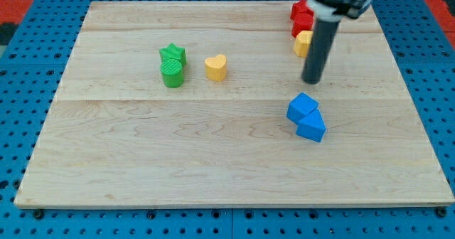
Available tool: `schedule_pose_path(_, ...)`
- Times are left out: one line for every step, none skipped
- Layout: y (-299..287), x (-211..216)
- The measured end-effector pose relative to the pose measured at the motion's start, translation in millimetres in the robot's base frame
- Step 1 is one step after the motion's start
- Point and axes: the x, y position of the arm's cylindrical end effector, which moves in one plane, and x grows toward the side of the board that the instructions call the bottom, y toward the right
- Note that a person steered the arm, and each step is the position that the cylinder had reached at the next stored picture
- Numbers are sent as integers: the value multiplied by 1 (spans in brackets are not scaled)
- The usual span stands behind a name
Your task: Place the yellow heart bottom left to the yellow hexagon
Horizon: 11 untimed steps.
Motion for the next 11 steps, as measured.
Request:
schedule_pose_path(-98,16)
schedule_pose_path(-158,-9)
schedule_pose_path(-127,-29)
schedule_pose_path(-105,-40)
schedule_pose_path(-149,-67)
schedule_pose_path(-121,-74)
schedule_pose_path(-67,-74)
schedule_pose_path(-82,-91)
schedule_pose_path(-47,-78)
schedule_pose_path(-38,-68)
schedule_pose_path(-58,-63)
